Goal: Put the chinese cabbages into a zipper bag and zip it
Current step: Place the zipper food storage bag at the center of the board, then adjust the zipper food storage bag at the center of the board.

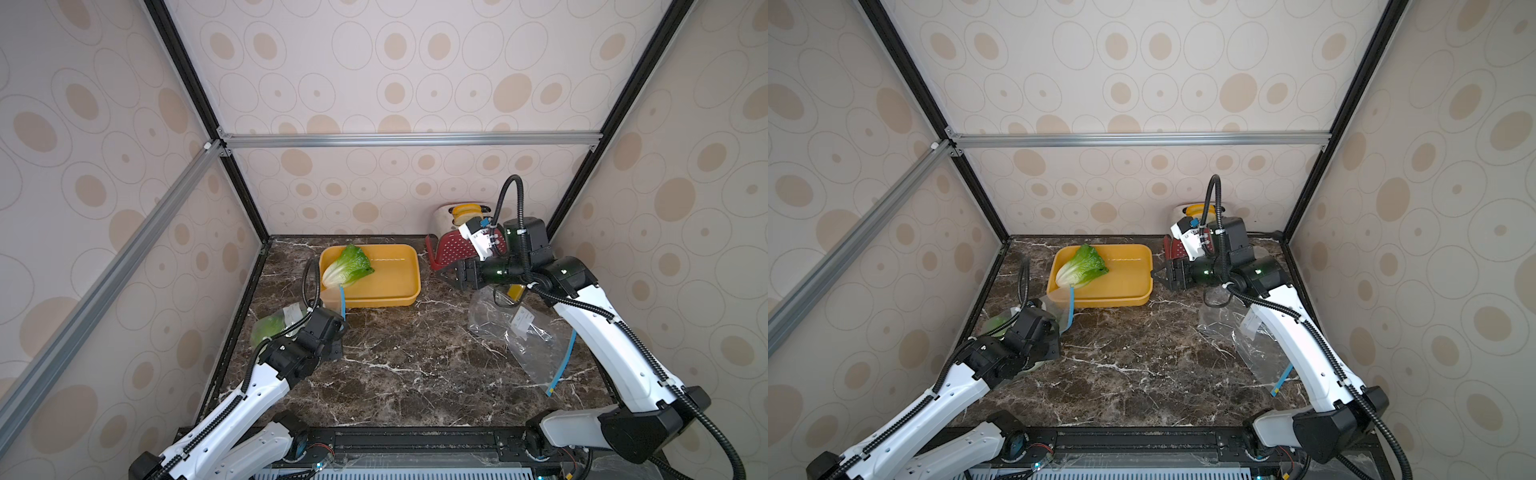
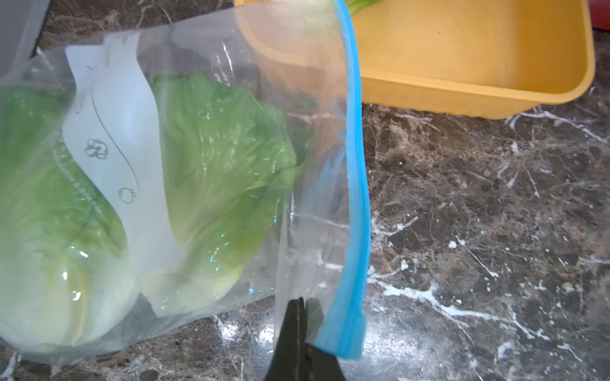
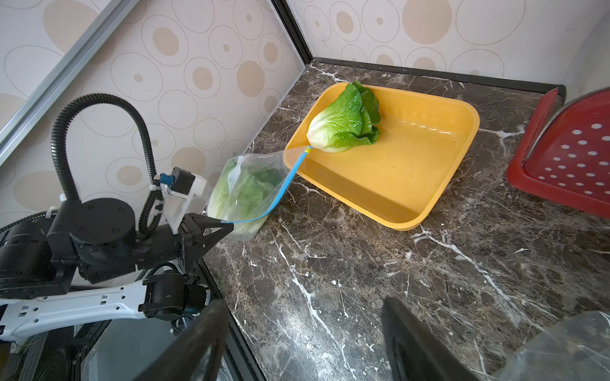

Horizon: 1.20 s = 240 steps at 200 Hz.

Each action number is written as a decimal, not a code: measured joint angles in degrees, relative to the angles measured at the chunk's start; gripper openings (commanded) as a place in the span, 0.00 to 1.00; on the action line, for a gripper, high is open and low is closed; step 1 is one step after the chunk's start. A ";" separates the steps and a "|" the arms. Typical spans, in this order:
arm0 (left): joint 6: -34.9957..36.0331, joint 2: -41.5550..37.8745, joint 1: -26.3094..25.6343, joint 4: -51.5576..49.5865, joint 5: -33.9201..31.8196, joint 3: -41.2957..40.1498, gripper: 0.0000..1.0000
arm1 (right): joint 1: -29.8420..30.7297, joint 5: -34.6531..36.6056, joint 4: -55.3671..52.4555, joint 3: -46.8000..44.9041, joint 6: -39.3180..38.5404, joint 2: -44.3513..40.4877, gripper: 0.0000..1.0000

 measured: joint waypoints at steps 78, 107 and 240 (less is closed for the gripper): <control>2.73 4.63 -0.85 2.05 2.78 14.99 0.59 | -0.04 4.61 -0.66 -0.79 -0.15 0.04 0.79; 4.26 15.87 0.13 11.69 4.66 16.74 0.50 | -0.11 6.80 -0.94 -1.38 0.50 0.15 0.82; -5.70 6.73 6.21 21.40 0.20 -10.45 0.42 | -5.95 27.28 -8.85 -6.03 8.13 -0.11 1.00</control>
